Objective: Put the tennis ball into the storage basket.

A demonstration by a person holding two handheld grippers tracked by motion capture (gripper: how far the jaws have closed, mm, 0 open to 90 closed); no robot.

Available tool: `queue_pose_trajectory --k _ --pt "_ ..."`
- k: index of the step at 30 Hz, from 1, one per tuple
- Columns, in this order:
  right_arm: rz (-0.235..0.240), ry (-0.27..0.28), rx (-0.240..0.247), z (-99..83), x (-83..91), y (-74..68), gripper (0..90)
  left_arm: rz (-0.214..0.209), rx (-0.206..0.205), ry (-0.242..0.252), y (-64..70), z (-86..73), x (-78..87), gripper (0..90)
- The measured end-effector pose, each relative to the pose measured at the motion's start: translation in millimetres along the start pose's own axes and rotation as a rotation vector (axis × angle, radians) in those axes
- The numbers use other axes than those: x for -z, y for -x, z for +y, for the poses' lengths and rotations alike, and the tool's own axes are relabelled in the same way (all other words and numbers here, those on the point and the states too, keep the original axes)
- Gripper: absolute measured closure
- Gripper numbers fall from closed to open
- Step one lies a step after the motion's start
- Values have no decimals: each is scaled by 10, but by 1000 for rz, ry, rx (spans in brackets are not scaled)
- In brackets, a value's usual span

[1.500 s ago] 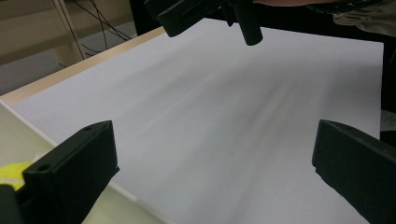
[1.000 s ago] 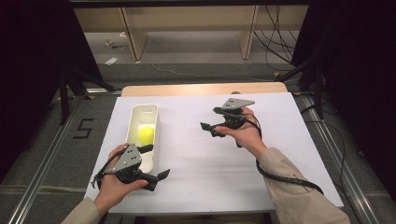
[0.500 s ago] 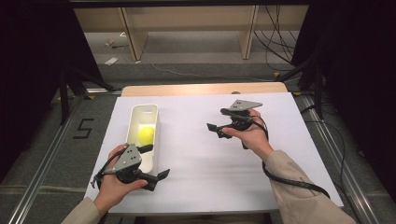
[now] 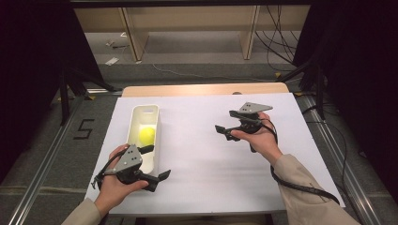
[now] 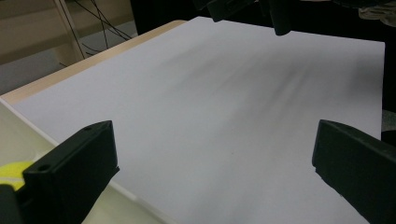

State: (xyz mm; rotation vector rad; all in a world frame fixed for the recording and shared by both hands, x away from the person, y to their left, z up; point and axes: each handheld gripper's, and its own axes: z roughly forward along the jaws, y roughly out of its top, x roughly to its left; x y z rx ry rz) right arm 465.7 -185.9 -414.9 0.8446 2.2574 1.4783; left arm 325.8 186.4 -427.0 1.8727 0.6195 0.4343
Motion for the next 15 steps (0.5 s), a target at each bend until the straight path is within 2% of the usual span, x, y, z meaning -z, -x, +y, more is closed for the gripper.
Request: queue_pose_trajectory --k 15 --pt "-24 11 -8 -99 250 23 125 0 4 4 -3 1 -1 0"
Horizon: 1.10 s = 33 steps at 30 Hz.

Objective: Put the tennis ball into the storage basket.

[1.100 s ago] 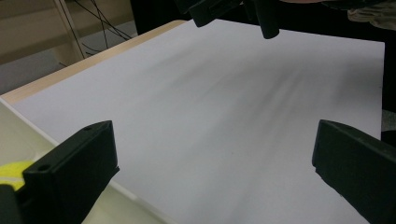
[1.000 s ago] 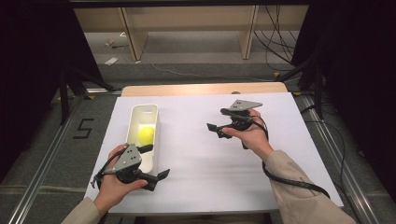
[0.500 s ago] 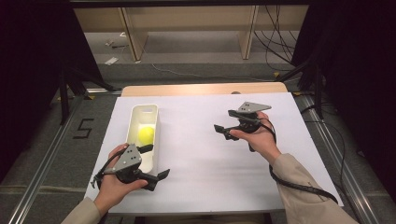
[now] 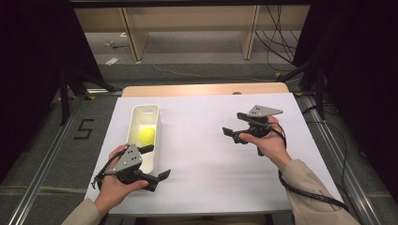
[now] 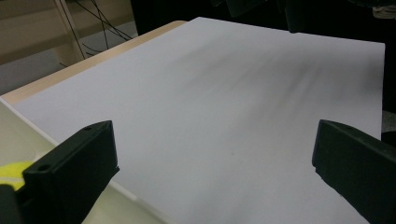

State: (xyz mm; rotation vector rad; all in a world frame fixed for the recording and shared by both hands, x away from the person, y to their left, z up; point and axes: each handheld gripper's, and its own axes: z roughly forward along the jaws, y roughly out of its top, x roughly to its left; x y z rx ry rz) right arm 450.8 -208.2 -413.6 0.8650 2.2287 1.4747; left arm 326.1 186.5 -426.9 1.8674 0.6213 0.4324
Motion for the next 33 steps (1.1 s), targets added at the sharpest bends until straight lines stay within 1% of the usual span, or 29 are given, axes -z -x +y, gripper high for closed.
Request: queue_pose_trajectory --k 12,19,33 --pt "-26 9 -17 -115 212 50 132 2 3 3 -1 2 1 0" --pt "-40 1 -20 -191 309 67 133 3 3 4 -2 2 3 0" --pt "-58 4 -33 -294 489 109 137 6 4 4 -5 2 4 0"
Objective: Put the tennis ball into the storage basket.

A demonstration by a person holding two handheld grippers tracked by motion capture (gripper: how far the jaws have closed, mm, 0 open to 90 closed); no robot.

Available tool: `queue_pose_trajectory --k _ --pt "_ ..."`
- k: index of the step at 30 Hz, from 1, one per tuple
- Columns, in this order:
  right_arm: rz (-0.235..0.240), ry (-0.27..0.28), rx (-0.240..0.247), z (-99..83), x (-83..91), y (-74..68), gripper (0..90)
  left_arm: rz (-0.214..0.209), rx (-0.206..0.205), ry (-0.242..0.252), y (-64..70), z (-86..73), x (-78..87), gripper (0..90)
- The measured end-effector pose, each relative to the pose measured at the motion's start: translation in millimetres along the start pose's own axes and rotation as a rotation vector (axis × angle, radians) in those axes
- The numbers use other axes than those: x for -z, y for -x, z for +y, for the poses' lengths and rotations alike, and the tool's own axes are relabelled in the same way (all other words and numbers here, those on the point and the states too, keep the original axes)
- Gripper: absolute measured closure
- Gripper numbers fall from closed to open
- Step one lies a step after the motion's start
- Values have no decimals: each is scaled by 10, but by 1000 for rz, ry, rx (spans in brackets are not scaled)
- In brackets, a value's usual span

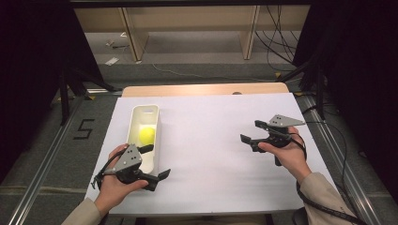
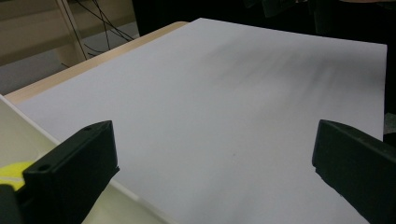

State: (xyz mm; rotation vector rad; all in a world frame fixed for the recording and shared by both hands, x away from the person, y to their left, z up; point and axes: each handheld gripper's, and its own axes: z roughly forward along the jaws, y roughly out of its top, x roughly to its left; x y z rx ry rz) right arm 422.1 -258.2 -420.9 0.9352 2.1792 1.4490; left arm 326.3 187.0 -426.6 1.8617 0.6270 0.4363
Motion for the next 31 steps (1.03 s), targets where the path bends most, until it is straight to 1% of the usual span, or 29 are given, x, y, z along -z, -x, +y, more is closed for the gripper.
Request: queue_pose_trajectory --k 3,15,26,31 --pt "-4 6 -5 -18 33 10 139 0 0 0 0 -1 1 0" --pt "-12 -7 -20 -133 147 28 142 0 0 -1 0 -1 -2 0" --pt "-6 -1 -20 -162 147 28 145 -1 4 0 -3 -1 0 0" --pt "-1 17 -27 -159 150 27 148 -3 2 1 -7 3 -6 0"
